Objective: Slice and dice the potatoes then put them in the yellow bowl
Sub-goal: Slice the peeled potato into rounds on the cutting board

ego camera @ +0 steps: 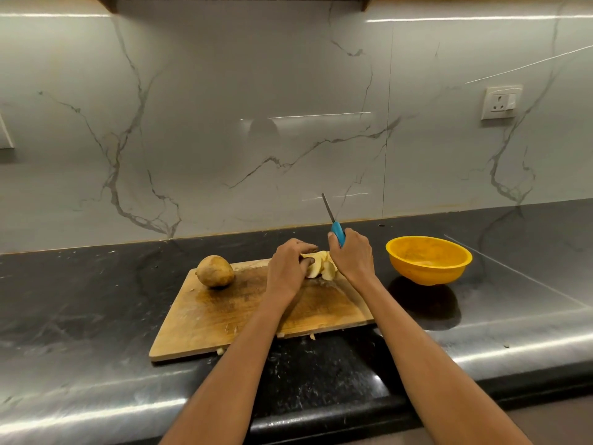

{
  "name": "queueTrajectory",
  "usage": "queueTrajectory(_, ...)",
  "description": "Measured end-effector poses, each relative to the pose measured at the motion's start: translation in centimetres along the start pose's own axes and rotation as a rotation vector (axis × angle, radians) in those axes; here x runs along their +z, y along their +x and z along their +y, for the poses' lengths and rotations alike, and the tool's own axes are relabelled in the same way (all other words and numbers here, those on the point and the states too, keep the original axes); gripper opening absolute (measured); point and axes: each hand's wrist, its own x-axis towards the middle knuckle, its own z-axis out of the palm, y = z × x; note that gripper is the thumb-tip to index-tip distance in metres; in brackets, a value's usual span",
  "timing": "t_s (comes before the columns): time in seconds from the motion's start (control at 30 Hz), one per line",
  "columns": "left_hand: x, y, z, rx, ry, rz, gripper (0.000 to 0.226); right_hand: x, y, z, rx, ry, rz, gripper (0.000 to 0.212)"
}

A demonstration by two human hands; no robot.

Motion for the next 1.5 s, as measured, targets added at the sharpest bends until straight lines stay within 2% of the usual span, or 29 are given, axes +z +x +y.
queueTrajectory(0.23,-3.7,-0.7,-2.9,-0.074,0.000,0.115,0.031,0.0,-0.4,0.2,0.008,-0.007,-0.021,0.032)
queueTrajectory(0.33,-5.9,-1.6,-4.6,-0.159,0.162,0.211,0.036,0.2,-0.8,0.2,-0.007,-0.014,-0.018,0.033)
queueTrajectory(0.43,-7.4,-2.4,-5.6,-0.428,0.283,0.277,0.052,0.1,-1.4,0.1,-0.079,-0.063,-0.011,0.031)
queueTrajectory(0.53,-8.0,-2.9,-6.2,-0.747,0.076,0.222,0.076,0.1,-1.9,-0.2,-0.144,-0.075,-0.013,0.031)
queueTrajectory(0.6,-7.9,-3.0,-6.7,-0.812,-0.029,0.221,0.077,0.1,-2.0,-0.4,-0.164,-0.069,-0.009,0.031)
queueTrajectory(0.73,-7.7,-3.2,-7.2,-0.781,-0.056,0.267,0.071,0.2,-2.1,-0.4,-0.178,-0.055,-0.022,0.030)
queueTrajectory(0.83,-7.7,-3.4,-7.1,-0.723,-0.094,0.225,0.068,0.4,-2.1,-0.7,-0.185,-0.038,-0.049,0.031)
queueTrajectory(0.93,-7.5,-3.3,-6.7,-0.593,-0.174,0.105,0.061,0.7,-2.3,-1.2,-0.206,-0.019,-0.084,0.031)
queueTrajectory(1.07,-7.3,-3.0,-6.0,-0.425,-0.278,-0.175,0.052,1.2,-2.7,-1.7,-0.228,0.014,-0.110,0.031)
queueTrajectory(1.13,-7.4,-3.0,-5.6,-0.437,-0.370,-0.264,0.054,1.3,-2.9,-1.9,-0.231,0.037,-0.121,0.031)
queueTrajectory(1.23,-7.6,-2.8,-5.5,-0.468,-0.427,-0.313,0.059,1.4,-3.1,-2.1,-0.212,0.060,-0.154,0.030)
queueTrajectory(1.4,-7.0,-2.2,-6.3,-0.459,-0.305,-0.403,0.048,1.2,-3.7,-2.1,-0.165,0.102,-0.189,0.031)
queueTrajectory(1.5,-7.0,-2.4,-6.3,-0.415,-0.298,-0.376,0.058,0.7,-3.8,-2.1,-0.152,0.117,-0.180,0.031)
